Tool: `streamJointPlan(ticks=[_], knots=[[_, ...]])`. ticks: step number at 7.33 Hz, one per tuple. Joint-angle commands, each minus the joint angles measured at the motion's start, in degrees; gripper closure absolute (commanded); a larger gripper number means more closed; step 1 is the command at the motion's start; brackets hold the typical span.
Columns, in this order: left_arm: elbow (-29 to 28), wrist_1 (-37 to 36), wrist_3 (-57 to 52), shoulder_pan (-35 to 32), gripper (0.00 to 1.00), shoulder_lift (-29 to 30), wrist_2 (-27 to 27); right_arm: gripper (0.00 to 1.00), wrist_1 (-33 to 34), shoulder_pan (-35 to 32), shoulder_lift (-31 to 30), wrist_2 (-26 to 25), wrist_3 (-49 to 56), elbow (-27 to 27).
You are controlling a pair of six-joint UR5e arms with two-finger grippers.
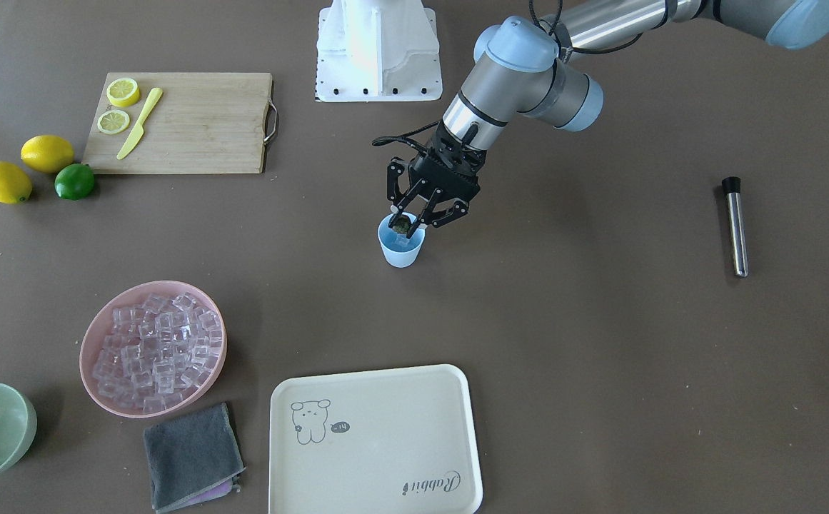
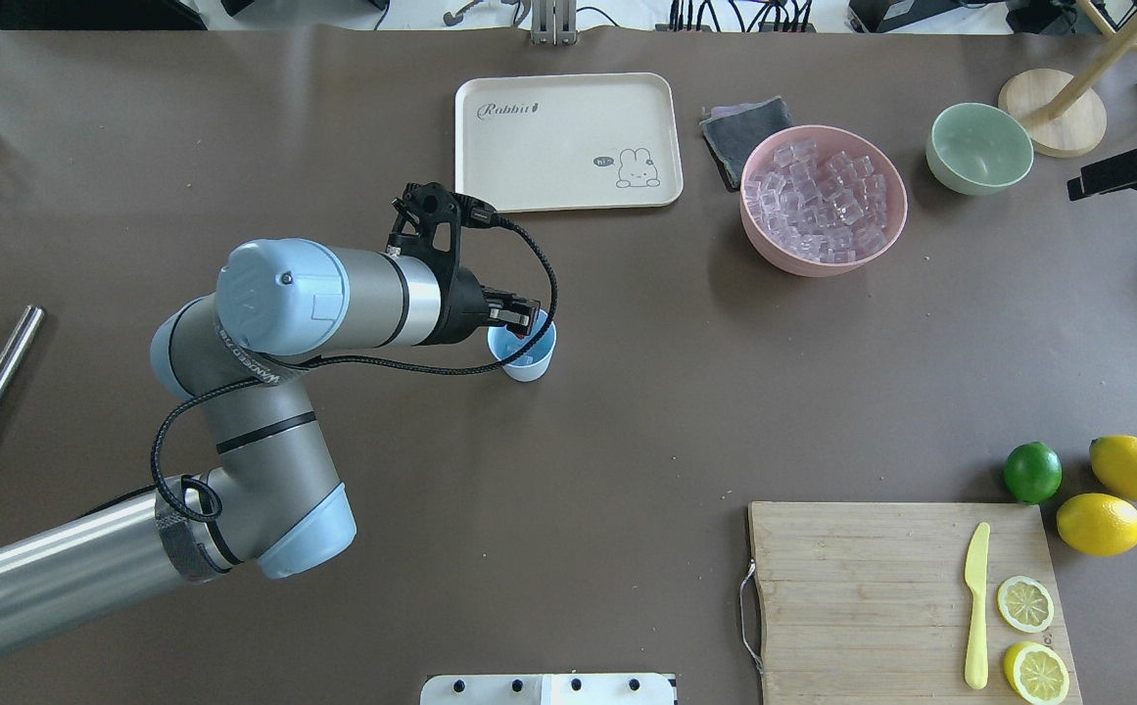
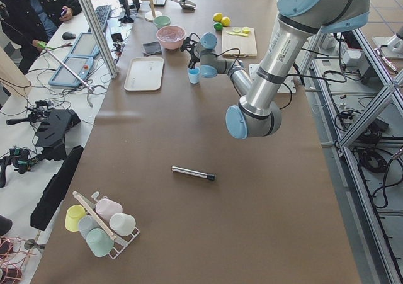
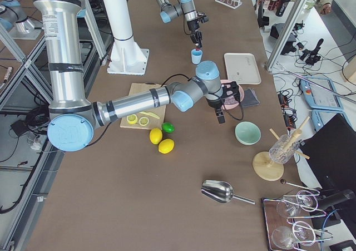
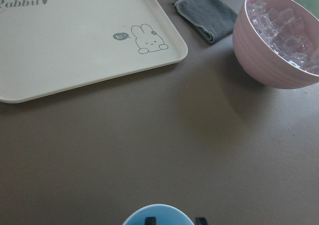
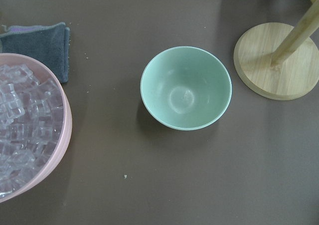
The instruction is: Mash ice and strawberries in cup
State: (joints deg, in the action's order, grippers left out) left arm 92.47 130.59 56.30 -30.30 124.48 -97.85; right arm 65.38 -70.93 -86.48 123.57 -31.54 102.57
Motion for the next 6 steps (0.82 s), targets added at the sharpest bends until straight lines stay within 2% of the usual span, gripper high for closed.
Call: streamJointPlan(ticks=[1,2,3,4,6], knots=[[0.95,0.01,1.77,-0.71,0.02,0.06,0.2,0.0,0.01,0.0,-0.01,0.09,-0.01,-0.01],[1.48,-0.25,4.49,-4.9,0.02,-0.2,-1.54,0.0,0.18,0.09,0.43,0.01,-0.01,-0.09],[1.4,-0.86,4.34,-10.77,0.02,-0.64,-8.17,0.0,0.45,0.0,0.69,0.53,-0.01,-0.09],[0.87,-1.91,2.25,-17.62,0.03,-2.56,-17.54,0.0,0.45,0.09,0.7,1.58,-0.01,-0.09],[1.22,-4.64,-8.19,-27.05,0.03,-9.57,-26.57,0.0,0.62,0.0,0.52,3.68,-0.1,-0.44]])
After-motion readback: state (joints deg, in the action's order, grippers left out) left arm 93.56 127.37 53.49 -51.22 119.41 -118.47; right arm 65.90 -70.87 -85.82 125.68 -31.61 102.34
